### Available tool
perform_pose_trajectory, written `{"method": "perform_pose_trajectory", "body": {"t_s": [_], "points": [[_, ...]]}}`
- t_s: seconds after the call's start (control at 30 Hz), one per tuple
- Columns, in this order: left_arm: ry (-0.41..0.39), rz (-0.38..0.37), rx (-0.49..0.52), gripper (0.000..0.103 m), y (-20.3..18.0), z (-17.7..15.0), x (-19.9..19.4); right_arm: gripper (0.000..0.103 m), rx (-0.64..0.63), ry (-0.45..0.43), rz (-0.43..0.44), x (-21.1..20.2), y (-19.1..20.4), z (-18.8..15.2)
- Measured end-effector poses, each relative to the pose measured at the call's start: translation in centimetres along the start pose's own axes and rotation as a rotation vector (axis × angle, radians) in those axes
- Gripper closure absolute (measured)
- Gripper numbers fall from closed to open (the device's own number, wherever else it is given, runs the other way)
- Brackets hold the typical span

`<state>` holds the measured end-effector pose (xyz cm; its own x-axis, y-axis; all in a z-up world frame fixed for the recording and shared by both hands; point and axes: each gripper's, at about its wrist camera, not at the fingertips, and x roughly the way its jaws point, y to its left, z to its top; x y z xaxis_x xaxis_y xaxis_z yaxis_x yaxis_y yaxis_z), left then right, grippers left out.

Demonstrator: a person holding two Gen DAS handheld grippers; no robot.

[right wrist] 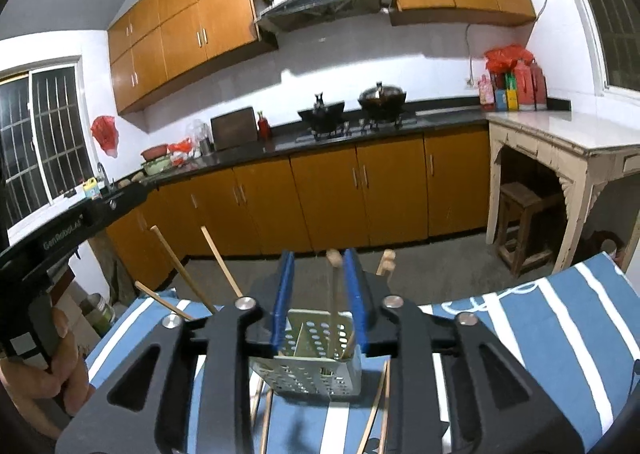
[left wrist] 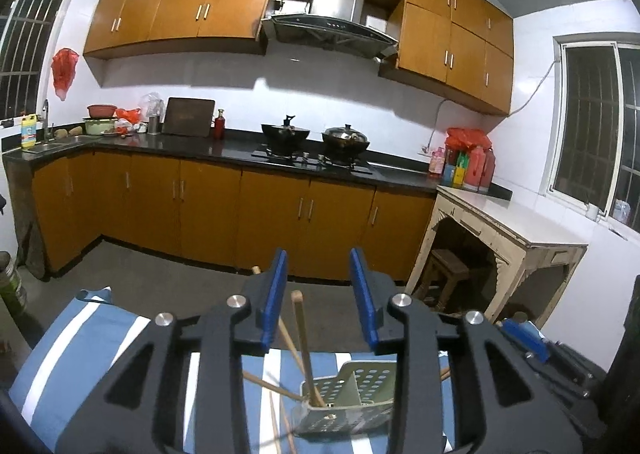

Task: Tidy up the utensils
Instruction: 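Open both tools to release the chopsticks into the green holder, then close the right tool on a chopstick while the left tool grasps another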

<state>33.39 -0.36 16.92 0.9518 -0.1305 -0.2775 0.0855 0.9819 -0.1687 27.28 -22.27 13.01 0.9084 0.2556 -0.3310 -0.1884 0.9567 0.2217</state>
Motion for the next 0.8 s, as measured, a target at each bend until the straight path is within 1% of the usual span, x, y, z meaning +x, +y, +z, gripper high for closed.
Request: {"method": "perform_pose_trajectory", "body": {"t_s": [0.17,0.23,0.33,0.4,0.5,0.53,0.6,0.63,0.67,0.73,0.8], "points": [[-0.015,0.021,-0.007,0.063,1.1,0.0,-3.1,0.074,-0.019,-0.059,-0.004,-3.6,0.2,0.4],[-0.016,0.033,-0.011,0.060,1.7,-0.3,-4.4,0.074,-0.013,-0.070,0.000,-4.8,-0.2,0.3],[-0.006,0.043,-0.019,0.058,3.0,-1.5,-6.6,0.072,-0.010,-0.076,-0.013,-7.3,-1.1,-0.9],[0.008,0.049,-0.022,0.057,3.7,-2.5,-7.6,0.072,-0.001,-0.063,-0.030,-8.2,-1.9,-2.1],[0.042,0.059,-0.002,0.054,4.6,-5.4,-8.8,0.072,0.008,-0.008,-0.063,-8.4,-3.2,-4.6],[0.061,0.070,0.017,0.052,4.8,-6.9,-9.1,0.072,0.011,0.016,-0.077,-8.2,-3.6,-5.6],[0.099,0.090,0.042,0.048,5.1,-9.3,-9.1,0.072,0.046,0.090,-0.084,-7.0,-4.6,-8.0],[0.144,0.092,0.046,0.048,5.5,-11.1,-8.8,0.072,0.060,0.117,-0.085,-6.5,-4.9,-8.9],[0.170,0.092,0.045,0.048,5.7,-12.3,-8.5,0.072,0.079,0.165,-0.094,-5.4,-5.3,-10.4],[0.223,0.107,0.045,0.047,6.3,-14.7,-7.7,0.072,0.095,0.234,-0.100,-3.8,-5.7,-12.9],[0.293,0.108,0.023,0.047,7.0,-17.4,-6.7,0.072,0.102,0.309,-0.104,-2.1,-5.8,-15.6]]}}
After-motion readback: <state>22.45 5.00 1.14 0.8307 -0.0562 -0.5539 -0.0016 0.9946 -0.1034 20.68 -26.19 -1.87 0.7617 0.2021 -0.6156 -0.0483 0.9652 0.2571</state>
